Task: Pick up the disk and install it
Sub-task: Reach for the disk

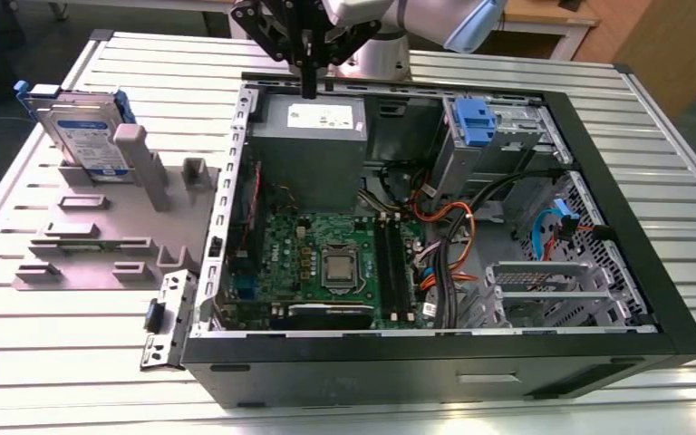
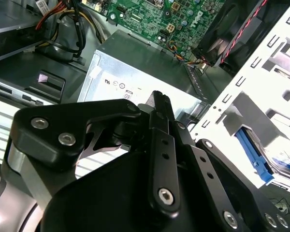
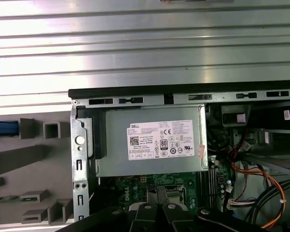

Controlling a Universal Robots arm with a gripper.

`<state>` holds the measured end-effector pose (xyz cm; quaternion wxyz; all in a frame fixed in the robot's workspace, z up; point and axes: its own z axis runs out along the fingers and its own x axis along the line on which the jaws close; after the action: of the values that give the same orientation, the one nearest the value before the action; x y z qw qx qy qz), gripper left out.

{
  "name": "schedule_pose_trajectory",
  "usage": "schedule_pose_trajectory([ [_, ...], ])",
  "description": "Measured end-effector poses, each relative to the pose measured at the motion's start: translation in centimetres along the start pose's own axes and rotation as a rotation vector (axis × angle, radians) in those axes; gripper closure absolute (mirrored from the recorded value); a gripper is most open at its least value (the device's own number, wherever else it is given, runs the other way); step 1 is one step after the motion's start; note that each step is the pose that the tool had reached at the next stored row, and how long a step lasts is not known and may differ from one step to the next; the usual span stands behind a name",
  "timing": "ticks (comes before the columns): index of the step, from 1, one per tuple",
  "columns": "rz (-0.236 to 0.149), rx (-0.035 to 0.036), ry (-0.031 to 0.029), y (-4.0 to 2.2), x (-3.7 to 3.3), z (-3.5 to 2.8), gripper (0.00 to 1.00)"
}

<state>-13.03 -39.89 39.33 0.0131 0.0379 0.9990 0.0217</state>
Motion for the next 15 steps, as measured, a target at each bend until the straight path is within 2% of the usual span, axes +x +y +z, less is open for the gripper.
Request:
schedule_pose_trajectory([
  [1,0.0,0.0,0.0,0.0,0.0,0.0,0.89],
  [3,0.0,0.0,0.0,-0.04,0.54,0.03,0.89],
  [7,0.0,0.0001,0.0001,-0.04,0.57,0.03,0.89],
  [9,0.0,0.0001,0.0001,-0.08,0.99,0.03,0.89],
  [15,0.0,0.0,0.0001,-0.09,1.12,0.02,0.89],
])
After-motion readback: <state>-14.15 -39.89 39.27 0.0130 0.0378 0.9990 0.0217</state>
